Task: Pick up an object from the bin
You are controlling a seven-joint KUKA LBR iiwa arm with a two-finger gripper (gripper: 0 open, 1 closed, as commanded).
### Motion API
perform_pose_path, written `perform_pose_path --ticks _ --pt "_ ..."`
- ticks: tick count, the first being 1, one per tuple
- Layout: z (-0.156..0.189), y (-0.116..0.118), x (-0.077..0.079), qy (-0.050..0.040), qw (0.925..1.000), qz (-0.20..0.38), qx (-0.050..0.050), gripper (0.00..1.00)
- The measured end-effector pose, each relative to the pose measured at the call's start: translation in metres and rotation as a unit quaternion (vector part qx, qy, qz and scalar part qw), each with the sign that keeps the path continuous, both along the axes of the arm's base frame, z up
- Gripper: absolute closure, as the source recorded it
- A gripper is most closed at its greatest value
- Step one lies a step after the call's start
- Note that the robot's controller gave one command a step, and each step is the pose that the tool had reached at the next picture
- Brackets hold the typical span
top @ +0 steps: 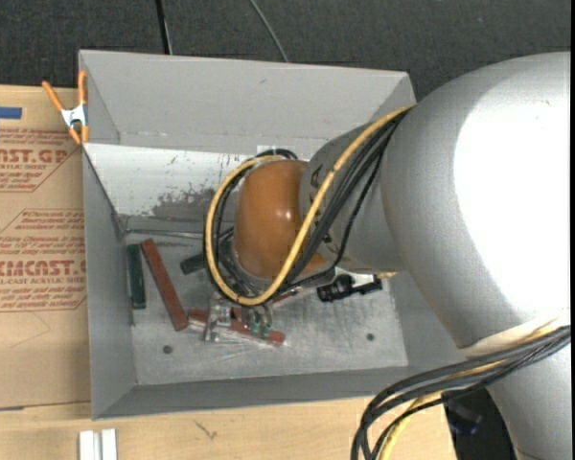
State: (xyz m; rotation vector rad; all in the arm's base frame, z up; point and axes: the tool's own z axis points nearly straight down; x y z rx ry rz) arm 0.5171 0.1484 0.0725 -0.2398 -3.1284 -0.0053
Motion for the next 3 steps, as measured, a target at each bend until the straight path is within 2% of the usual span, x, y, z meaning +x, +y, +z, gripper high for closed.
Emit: perform_pose_path --ticks 1,2,3 --pt "0.046 -0.003 -0.001 0.0016 0.9998 0.018 -0.002 1.0" --pt "0.055 0.024 0.013 -0.0074 0.9898 0.142 -0.001 1.0" --pt "0.249 0.013 -0.019 -0.0011 0.9989 0.048 -0.002 1.0"
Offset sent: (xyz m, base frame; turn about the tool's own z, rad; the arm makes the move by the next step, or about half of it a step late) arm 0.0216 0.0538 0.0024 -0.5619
